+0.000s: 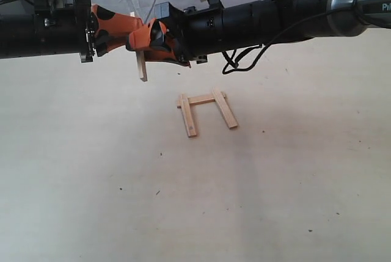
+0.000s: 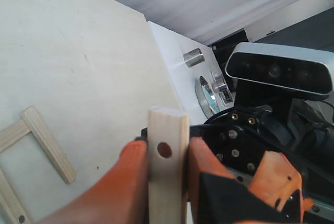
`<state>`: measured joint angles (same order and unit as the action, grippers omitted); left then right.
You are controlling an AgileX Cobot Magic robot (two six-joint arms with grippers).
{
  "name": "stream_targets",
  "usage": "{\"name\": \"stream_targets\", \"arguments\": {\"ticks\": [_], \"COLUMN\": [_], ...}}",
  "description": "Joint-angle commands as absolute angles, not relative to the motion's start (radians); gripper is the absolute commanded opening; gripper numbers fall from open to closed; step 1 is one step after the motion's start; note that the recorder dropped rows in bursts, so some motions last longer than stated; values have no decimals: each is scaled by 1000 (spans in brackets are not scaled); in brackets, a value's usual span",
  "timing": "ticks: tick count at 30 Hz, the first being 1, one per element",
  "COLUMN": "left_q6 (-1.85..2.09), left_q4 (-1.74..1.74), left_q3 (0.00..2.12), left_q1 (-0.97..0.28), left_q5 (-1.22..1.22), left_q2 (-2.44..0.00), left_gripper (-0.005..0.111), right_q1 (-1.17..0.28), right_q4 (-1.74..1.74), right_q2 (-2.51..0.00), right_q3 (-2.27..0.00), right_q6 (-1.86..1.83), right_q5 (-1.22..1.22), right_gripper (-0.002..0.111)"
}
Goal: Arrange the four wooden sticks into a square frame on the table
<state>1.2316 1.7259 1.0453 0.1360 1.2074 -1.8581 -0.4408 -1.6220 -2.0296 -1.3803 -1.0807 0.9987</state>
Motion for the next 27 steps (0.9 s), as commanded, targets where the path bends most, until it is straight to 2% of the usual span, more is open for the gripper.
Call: {"name": "stream_targets", "arguments": {"ticks": [1,4,5,13,16,20,22,24,27], "left_q6": [1230,1230,1230,1217,1213,1180,1177,1177,1177], "left_q4": [1737,1735,1735,1741,1741,1739,1741,1744,1744], "left_q3": [1042,1042,1042,1044,1062,1083,1088,1088,1088], "left_q1": [136,136,136,145,168,200,208,217,226], "left_q5": [1221,1221,1221,1221,1221,1221,1221,1221,1221], "left_q2": [-1864,-1864,-1864,-1862,-1862,-1862,-1862,-1862,-1862], "left_gripper": [0,0,0,2,15,46,58,64,65], "right_q1": [-441,-441,-441,-441,-439,-439,-439,-439,-439], "right_q4": [-1649,-1649,-1649,-1649,-1647,-1643,-1643,-1628,-1499], "right_q2": [-2020,-2020,-2020,-2020,-2020,-2020,-2020,-2020,-2007], "right_q3": [-1377,-1377,-1377,-1377,-1377,-1377,-1377,-1379,-1391], "right_q6": [-1095,-1095,-1095,-1095,-1089,-1087,-1087,-1087,-1087], "right_q5": [996,1004,1006,1010,1013,1010,1002,987,945], "right_gripper": [27,3,-1,-1,-1,-1,-1,-1,-1]}}
